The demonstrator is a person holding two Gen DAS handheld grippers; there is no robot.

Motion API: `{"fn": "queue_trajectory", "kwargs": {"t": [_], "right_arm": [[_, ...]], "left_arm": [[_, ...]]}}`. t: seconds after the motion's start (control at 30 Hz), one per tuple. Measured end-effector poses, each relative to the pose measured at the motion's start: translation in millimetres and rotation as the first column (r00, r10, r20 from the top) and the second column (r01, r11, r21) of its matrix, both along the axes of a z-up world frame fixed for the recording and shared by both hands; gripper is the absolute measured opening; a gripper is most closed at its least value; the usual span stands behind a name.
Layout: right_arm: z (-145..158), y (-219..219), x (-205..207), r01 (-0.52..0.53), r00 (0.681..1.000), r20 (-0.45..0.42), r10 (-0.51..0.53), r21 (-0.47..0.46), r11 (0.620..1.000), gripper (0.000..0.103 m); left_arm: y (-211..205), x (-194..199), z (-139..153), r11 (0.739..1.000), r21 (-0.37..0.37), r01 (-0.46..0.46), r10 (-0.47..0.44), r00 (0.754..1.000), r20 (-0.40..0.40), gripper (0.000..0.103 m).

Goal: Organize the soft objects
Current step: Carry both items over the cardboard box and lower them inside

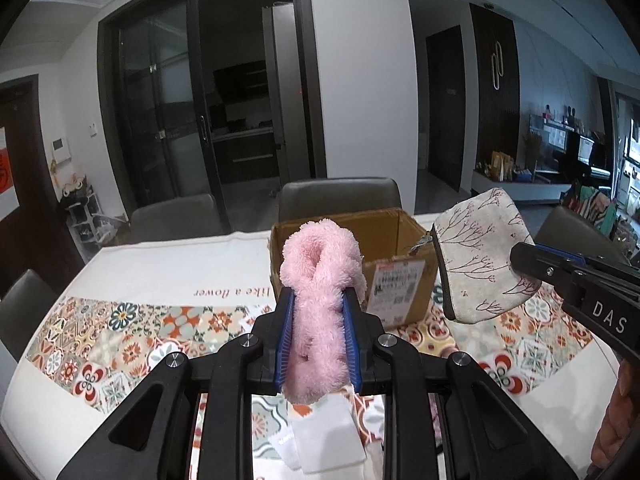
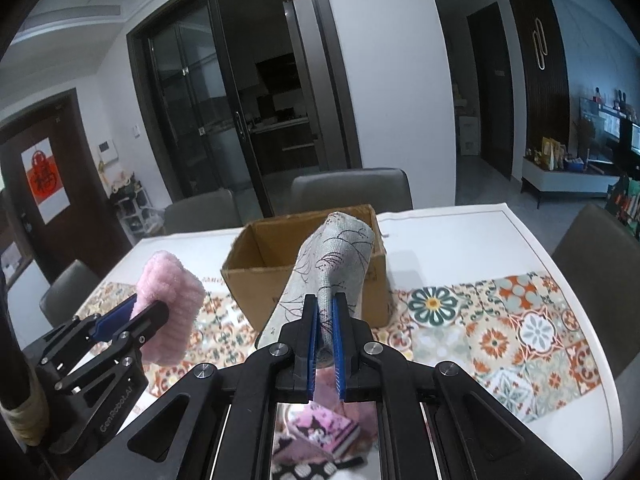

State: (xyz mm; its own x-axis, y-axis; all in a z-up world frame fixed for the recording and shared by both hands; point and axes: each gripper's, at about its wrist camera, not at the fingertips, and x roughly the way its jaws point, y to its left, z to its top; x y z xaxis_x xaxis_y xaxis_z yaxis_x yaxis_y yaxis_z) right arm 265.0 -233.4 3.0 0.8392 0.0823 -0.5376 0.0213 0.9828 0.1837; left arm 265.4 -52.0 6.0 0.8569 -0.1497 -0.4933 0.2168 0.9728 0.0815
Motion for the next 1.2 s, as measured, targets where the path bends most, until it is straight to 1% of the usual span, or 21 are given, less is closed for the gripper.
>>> {"fn": "queue_trajectory", "kwargs": {"t": [0.23, 0.4, 0.67, 0.93, 1.03, 1.2], "right_arm": [[10.1, -0.6, 21.6, -0.01, 0.999, 0.043, 0.01, 0.003, 1.0, 0.008], [14.9, 0.5, 37.5, -0.019, 0.998, 0.064, 0.019, -0.003, 1.0, 0.008], [19.7, 1.2, 65.6, -0.033, 0.995, 0.091, 0.034, -0.011, 0.999, 0.008], [17.5, 1.9, 94.5, -0.05, 0.994, 0.092, 0.051, -0.014, 0.999, 0.008], [13.2, 0.1, 106.8, -0.051, 0.996, 0.079, 0.052, -0.008, 0.999, 0.008], [5.4, -2.8, 131.0, -0.054, 0.997, 0.055, 0.053, 0.001, 0.999, 0.008]], "left_arm": [[0.3, 22.2, 8.9, 1.0, -0.017, -0.012, 0.012, 1.0, 0.016, 0.024], [-0.6, 41.8, 14.8, 1.0, -0.014, -0.016, 0.016, 0.999, 0.035, 0.024], [-4.3, 73.7, 15.4, 1.0, -0.013, -0.028, 0.028, 0.999, 0.044, 0.024], [-6.6, 109.6, 5.0, 0.999, -0.027, -0.026, 0.026, 1.0, 0.007, 0.024], [-7.1, 122.5, -0.2, 0.999, -0.045, -0.024, 0.023, 1.0, -0.018, 0.024], [-13.1, 144.9, -8.9, 0.999, -0.029, -0.024, 0.023, 0.999, -0.034, 0.024]]}}
